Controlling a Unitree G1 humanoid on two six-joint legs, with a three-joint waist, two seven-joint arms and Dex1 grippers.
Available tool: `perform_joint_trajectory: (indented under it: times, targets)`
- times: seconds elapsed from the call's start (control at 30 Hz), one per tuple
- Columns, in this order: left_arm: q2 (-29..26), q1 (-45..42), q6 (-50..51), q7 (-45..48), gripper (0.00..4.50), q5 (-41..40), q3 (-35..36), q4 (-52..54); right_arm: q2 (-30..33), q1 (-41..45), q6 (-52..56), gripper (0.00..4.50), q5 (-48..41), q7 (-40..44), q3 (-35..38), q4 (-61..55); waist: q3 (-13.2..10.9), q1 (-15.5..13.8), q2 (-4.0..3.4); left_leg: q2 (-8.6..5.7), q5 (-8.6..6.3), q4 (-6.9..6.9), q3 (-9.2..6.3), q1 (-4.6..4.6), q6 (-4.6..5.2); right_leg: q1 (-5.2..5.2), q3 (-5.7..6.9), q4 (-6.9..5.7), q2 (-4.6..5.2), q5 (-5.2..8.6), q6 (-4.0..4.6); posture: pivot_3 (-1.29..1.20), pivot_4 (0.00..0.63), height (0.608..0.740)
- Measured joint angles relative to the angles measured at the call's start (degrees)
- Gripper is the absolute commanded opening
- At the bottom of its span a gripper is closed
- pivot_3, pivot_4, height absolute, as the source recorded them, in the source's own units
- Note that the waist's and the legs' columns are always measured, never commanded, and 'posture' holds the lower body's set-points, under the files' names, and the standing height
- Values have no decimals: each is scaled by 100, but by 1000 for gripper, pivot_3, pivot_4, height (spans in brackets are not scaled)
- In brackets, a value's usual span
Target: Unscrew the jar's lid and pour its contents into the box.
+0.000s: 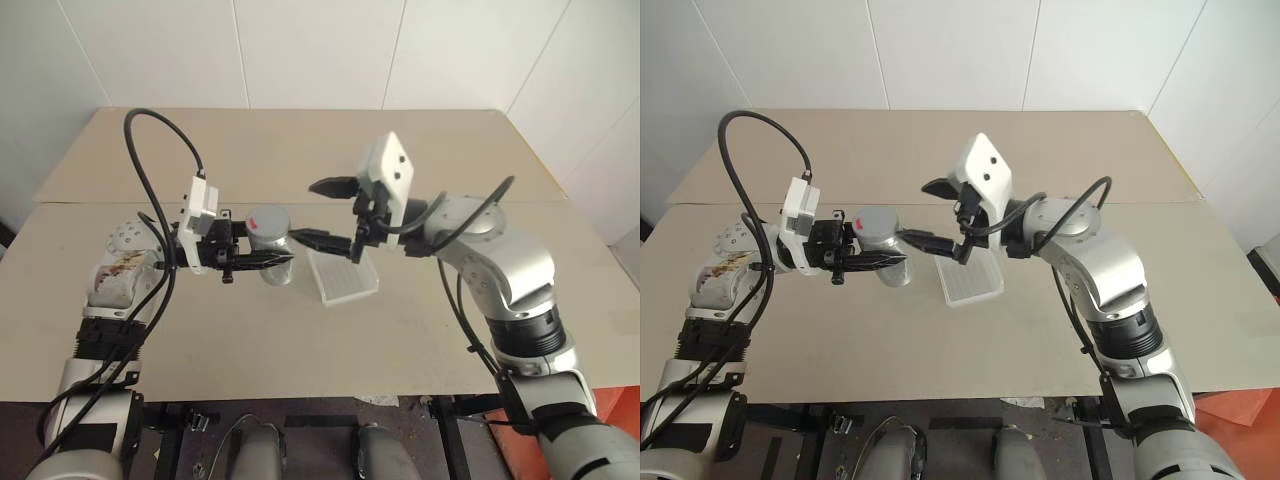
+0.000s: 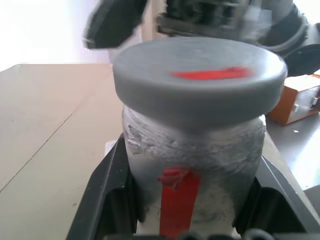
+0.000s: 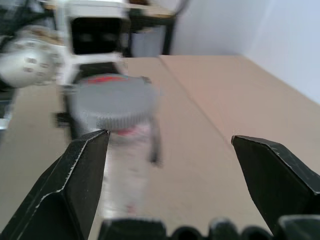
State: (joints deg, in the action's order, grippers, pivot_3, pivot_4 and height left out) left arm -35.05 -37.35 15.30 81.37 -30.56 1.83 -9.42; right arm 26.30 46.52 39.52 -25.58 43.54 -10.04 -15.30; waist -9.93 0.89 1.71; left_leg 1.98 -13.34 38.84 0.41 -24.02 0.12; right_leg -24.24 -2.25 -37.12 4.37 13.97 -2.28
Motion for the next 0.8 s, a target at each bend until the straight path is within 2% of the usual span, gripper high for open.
perform_joint_trajectory:
  times: [0.37, 0.57, 0.8]
  targets:
    - [38, 91, -1, 7, 1932, -30, -3, 90, 391, -380, 9, 4468, -278, 419, 49, -569, 0, 3, 0, 1, 0, 0, 0, 0, 0, 0, -1, 0, -1, 0, 0, 0, 150, 740]
    - [109, 90, -7, -47, 1932, -22, -26, 90, 114, -361, 188, 4468, -545, 402, 12, -767, 0, 10, 0, 0, 0, 1, -1, 1, 0, 1, -1, -1, -1, 0, 0, 0, 150, 740]
    - [200, 47, -20, -70, 1932, 12, -81, 70, -332, 109, 365, 4468, -439, 68, -227, -612, 0, 7, 0, 0, 0, 1, -1, 1, 0, 0, 0, -2, -1, 0, 0, 0, 150, 740]
